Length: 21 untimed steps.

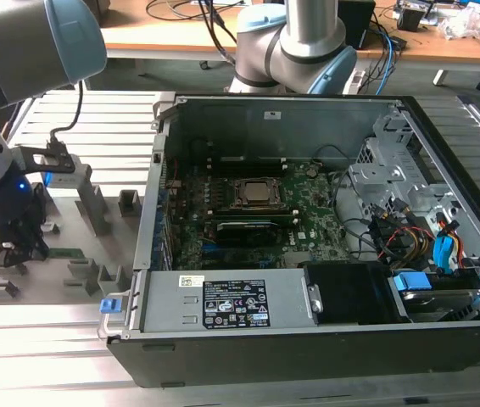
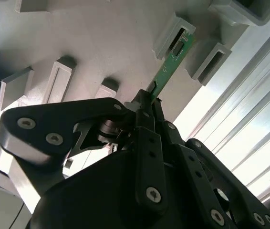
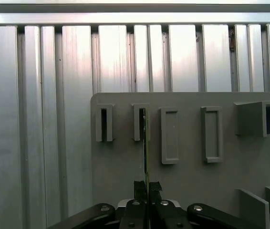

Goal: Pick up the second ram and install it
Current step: 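Pick up the second ram and move it above second insertion slot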

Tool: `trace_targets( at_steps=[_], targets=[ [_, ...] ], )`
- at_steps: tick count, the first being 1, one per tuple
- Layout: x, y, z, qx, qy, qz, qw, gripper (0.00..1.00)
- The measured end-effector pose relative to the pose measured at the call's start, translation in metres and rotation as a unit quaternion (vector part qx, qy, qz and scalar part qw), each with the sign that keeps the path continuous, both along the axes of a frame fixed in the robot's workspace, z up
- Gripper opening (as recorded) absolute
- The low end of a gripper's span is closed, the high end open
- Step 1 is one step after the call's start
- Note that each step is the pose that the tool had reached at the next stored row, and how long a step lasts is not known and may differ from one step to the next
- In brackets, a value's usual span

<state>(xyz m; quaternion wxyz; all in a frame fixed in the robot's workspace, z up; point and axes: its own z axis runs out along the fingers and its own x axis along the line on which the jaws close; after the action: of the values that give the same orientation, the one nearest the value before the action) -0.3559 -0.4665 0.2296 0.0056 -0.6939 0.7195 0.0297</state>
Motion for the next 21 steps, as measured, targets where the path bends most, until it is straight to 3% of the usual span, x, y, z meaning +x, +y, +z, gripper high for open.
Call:
trace_targets(
  at_steps=[17, 21],
  targets=[
    [0.001, 0.0, 0.0155, 0.0, 0.0, 0.0, 1.0, 0.14],
    [0.001, 0.0001, 0.0232, 0.0, 0.0, 0.0, 1.0, 0.14]
  ],
)
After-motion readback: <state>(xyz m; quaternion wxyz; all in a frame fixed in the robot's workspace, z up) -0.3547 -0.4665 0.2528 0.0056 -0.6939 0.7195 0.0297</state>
